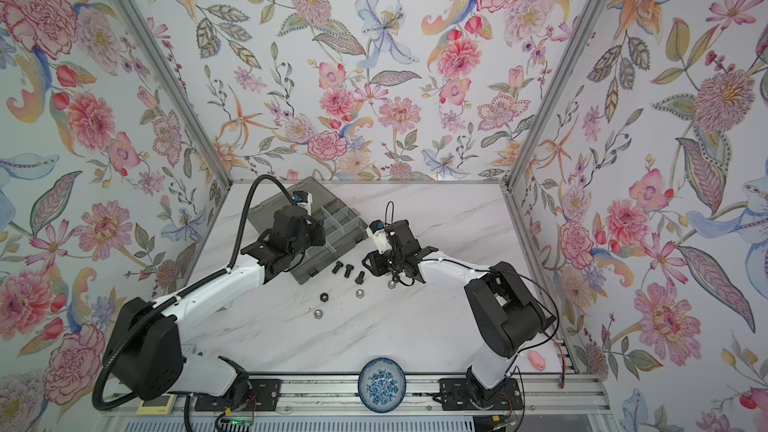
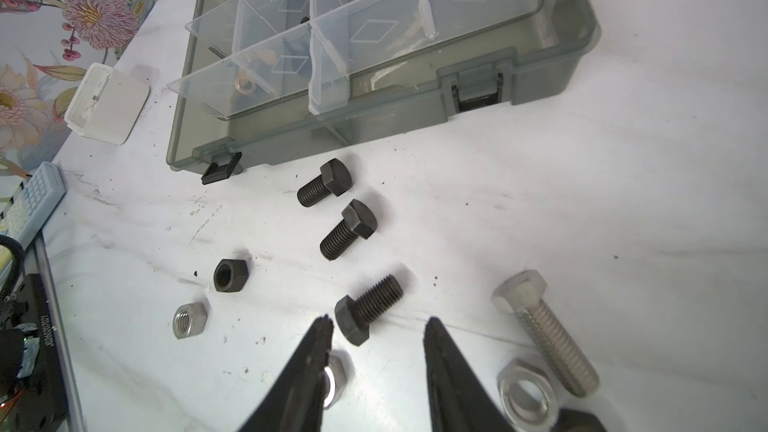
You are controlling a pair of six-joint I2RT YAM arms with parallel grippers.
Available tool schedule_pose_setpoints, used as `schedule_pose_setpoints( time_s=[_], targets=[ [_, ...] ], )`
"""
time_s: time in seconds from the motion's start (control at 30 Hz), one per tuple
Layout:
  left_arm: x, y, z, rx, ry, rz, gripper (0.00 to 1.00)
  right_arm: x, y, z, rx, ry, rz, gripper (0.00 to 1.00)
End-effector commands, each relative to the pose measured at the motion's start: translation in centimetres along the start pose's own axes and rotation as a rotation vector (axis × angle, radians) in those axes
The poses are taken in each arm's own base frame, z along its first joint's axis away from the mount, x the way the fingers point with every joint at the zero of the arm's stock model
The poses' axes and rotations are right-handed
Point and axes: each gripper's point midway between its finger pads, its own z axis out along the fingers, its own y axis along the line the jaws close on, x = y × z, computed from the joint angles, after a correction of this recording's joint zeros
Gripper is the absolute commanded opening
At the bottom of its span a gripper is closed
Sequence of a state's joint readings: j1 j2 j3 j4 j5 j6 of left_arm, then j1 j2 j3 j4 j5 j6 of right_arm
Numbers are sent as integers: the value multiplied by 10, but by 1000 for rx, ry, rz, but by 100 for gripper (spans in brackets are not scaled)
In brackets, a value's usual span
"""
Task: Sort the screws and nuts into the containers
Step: 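Carry the silver hex nut with the left gripper over a box compartment, then lower the left gripper into the compartment and release the silver nut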
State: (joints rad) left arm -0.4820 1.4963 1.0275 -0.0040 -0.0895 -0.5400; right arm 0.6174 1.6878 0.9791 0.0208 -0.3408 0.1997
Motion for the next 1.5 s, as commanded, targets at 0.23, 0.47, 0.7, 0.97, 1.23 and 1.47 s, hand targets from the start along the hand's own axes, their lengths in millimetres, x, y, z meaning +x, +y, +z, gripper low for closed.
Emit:
schedule_pose_setpoints(
  time_s=[0.23,0.47,0.7,0.97,1.23,1.47],
  targets=[
    [4,-2,89,51,82,82,0,3,-3,-17,37,-7,2,40],
    [39,2,118,68,185,51,0,4,-5,-24,63,-15,-2,41],
    [48,14,115,33,197,47,0,11,-6,-22,68,1,4,41],
    [56,23,115,-2,218,54,0,13,-6,-20,67,6,3,41],
    [49,27,113,-29,210,60,40,15,-7,-19,69,12,1,41],
    [29,24,102,-34,178,74,55,17,-8,-17,69,16,2,41]
  ],
)
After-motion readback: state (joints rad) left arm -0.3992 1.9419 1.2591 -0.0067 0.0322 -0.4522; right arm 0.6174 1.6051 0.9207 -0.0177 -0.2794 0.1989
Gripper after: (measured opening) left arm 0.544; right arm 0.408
